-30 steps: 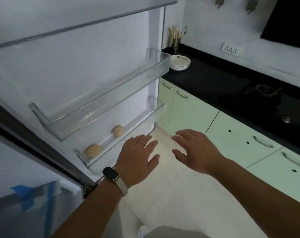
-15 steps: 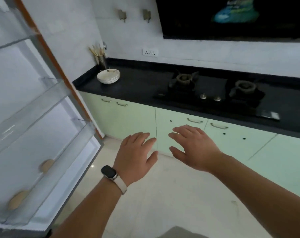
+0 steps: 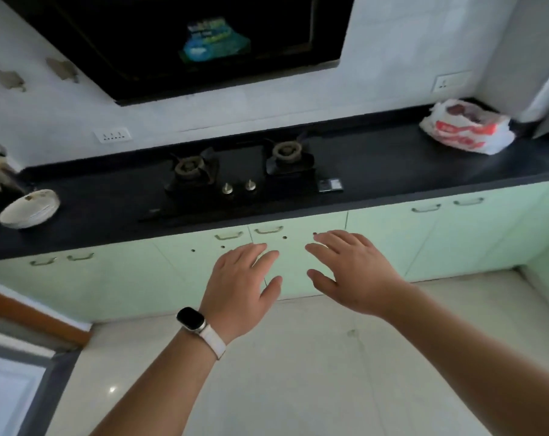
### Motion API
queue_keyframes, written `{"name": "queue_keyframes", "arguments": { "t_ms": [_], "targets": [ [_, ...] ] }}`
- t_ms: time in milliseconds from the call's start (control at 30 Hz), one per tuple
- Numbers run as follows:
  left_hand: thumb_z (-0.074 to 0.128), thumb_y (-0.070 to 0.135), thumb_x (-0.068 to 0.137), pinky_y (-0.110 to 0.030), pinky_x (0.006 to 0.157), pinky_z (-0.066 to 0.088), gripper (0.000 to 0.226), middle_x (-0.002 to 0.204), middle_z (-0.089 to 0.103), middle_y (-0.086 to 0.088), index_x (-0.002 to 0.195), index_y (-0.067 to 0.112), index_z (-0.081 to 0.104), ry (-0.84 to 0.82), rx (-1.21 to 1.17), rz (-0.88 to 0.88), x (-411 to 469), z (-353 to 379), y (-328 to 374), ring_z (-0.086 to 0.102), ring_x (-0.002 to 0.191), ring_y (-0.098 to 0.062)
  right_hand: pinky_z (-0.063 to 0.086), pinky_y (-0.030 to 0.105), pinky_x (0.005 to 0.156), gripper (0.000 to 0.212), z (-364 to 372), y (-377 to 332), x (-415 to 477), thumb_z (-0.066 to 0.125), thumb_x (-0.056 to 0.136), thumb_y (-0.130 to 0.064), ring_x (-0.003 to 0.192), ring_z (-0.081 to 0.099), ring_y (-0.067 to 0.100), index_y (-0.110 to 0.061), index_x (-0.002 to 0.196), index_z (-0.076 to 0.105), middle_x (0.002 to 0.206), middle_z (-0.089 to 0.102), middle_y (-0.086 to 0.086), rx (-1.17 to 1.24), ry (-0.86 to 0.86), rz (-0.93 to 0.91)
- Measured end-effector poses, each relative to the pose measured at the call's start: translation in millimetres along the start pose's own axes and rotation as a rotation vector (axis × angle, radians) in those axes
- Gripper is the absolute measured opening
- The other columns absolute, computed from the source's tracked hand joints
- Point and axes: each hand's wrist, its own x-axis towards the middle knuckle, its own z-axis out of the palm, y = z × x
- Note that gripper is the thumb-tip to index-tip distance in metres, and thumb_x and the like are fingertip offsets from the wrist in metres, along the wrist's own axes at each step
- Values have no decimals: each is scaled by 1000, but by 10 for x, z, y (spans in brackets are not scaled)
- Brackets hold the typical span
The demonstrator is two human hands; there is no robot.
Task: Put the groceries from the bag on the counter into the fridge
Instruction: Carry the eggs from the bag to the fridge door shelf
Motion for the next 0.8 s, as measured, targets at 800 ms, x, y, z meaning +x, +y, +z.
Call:
{"name": "queue_keyframes", "arguments": {
  "t_ms": [800],
  "targets": [
    [45, 43, 92, -46, 94, 49, 44, 124, 65, -6, 119, 16, 66, -28, -237, 551, 2951, 1182, 1046, 58, 116, -29, 31, 41, 113, 58, -321, 2144, 106, 23, 96, -59, 137, 41, 22, -30, 142, 44, 147, 48, -4, -119, -112, 620]
  ]
}}
